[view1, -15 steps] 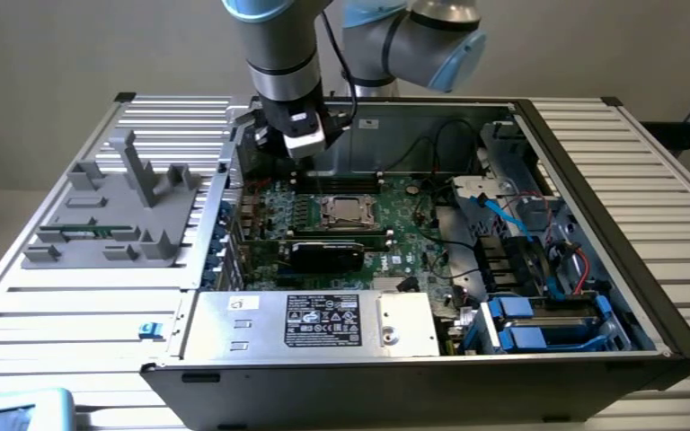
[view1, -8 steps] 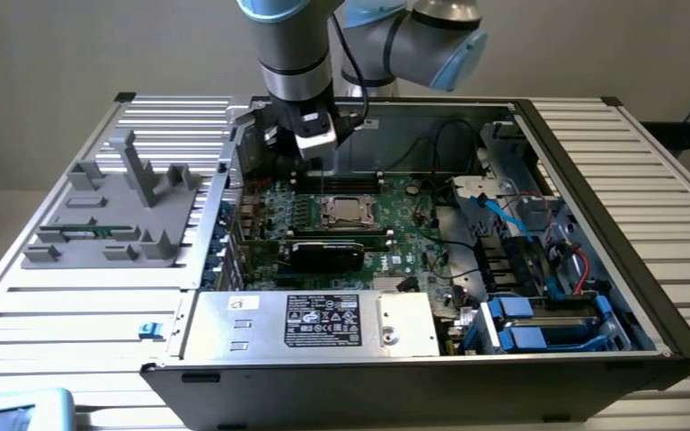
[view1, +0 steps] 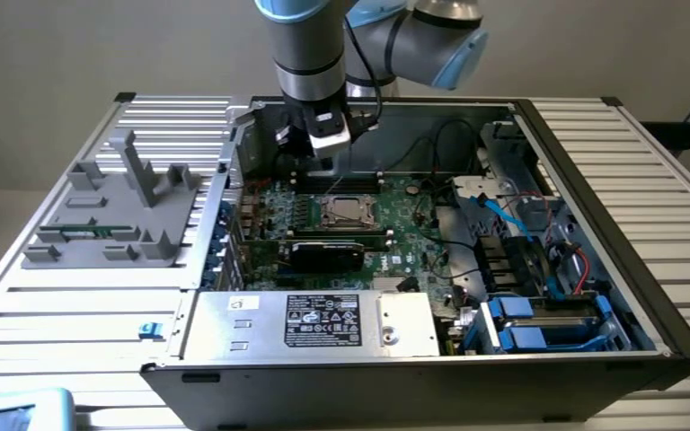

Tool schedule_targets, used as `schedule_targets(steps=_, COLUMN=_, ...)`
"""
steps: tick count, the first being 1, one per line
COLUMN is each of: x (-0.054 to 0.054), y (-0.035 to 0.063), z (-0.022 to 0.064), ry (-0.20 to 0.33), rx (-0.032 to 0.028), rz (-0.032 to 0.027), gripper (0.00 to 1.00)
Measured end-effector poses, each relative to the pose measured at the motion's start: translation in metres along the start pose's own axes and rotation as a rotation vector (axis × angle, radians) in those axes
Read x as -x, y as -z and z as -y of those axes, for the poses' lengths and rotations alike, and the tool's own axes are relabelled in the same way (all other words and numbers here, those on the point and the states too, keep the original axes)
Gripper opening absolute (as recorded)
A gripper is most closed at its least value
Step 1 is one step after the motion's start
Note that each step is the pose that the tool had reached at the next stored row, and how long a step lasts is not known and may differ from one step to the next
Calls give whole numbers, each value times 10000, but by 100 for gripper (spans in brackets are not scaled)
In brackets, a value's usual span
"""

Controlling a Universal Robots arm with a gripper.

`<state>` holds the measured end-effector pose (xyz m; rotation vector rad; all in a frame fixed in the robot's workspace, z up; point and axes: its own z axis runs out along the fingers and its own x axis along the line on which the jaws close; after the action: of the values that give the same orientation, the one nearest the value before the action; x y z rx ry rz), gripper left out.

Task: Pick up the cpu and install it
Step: 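Install the first cpu locking lever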

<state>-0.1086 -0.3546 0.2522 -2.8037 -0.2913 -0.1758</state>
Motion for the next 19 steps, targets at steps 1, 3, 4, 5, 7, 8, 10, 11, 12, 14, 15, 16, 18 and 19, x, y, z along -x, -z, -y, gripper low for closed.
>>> schedule_targets(steps=1, x=0, y=0, z=0, ry=-1, rx=0, rz=-1, gripper=12)
schedule_targets(steps=3, x=-1, y=0, z=0, ry=-1, rx=0, rz=-1, gripper=12)
schedule_targets(steps=4, x=-1, y=0, z=0, ry=0, rx=0, rz=0, gripper=12)
schedule_targets(steps=5, x=-1, y=0, z=0, ry=-1, rx=0, rz=0, gripper=12)
schedule_targets(steps=7, x=0, y=-4, z=-2, ry=-74, rx=11, rz=-28, gripper=12)
schedule_targets(steps=8, x=0, y=-10, z=-3, ry=-170, rx=24, rz=-63, gripper=12)
schedule_targets(steps=10, x=4, y=-30, z=-9, ry=-412, rx=64, rz=-139, gripper=12)
schedule_targets(steps=11, x=8, y=-44, z=-14, ry=-504, rx=80, rz=-168, gripper=12)
schedule_targets(steps=12, x=14, y=-57, z=-17, ry=-574, rx=91, rz=-190, gripper=12)
schedule_targets(steps=14, x=26, y=-89, z=-26, ry=-690, rx=110, rz=-227, gripper=12)
schedule_targets(steps=15, x=32, y=-105, z=-30, ry=-746, rx=119, rz=-244, gripper=12)
schedule_targets(steps=16, x=37, y=-119, z=-34, ry=-802, rx=127, rz=-263, gripper=12)
schedule_targets(steps=18, x=42, y=-121, z=-48, ry=-847, rx=113, rz=-275, gripper=12)
schedule_targets(steps=19, x=43, y=-120, z=-53, ry=-849, rx=112, rz=-273, gripper=12)
